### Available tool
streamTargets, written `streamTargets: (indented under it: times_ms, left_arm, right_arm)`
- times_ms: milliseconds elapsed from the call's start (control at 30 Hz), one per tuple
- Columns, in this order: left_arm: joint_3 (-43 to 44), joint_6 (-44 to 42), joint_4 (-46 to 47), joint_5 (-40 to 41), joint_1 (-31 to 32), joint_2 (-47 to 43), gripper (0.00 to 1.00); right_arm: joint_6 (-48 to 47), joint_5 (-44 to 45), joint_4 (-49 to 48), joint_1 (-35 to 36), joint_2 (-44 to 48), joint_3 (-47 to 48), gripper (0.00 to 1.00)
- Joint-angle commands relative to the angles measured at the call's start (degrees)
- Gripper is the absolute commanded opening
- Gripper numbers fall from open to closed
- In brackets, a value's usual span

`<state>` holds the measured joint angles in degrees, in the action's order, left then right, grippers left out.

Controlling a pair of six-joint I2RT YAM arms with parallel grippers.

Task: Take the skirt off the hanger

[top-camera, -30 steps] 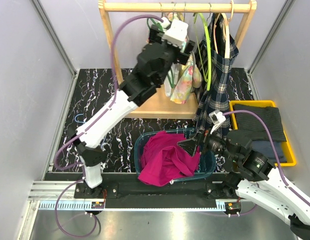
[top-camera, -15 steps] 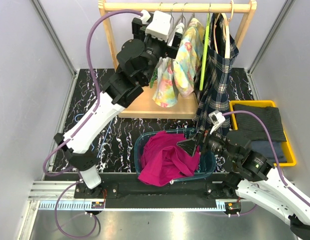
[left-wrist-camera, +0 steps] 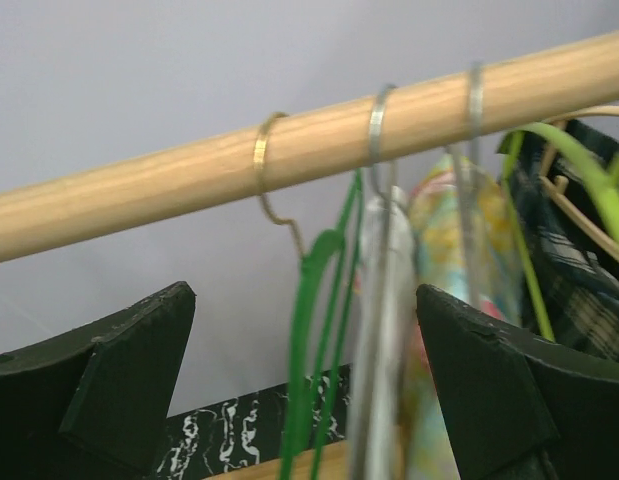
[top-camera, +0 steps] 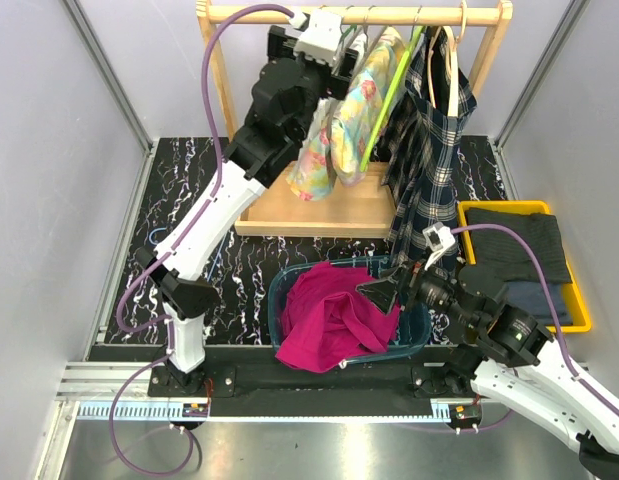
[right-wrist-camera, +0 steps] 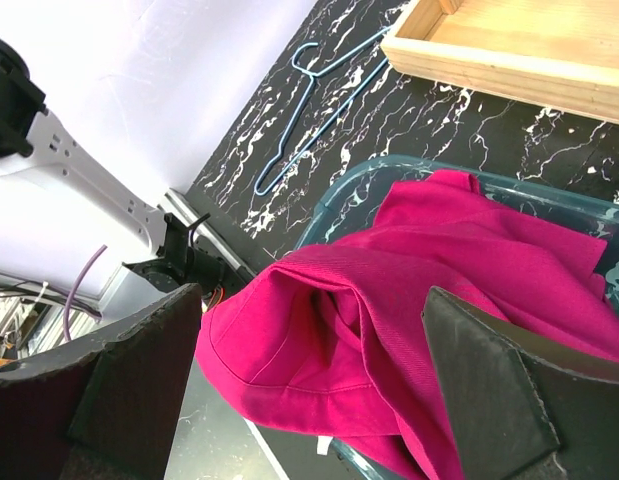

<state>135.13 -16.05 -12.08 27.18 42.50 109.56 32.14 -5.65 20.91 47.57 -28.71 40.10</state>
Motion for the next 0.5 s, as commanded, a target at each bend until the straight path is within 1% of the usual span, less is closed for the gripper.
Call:
streamTargets:
  times_ms: [0, 133, 467]
  left_arm:
    - [5.2, 0.9, 4.3, -1.9, -2.0, 0.3, 0.99]
    - [5.2, 2.0, 3.6, -4.3, -2.0, -0.3, 0.99]
    - [4.7, 3.6, 1.0, -7.0, -1.1, 0.0, 0.99]
  right_arm:
    - [1.2, -0.3, -0.9, 0.1, 0.1, -0.5, 1.0]
    - [1.3, -0.6, -1.4, 0.1, -1.0, -0.4, 1.0]
    - [1.2, -0.2, -1.3, 0.1, -1.2, -0.3, 1.0]
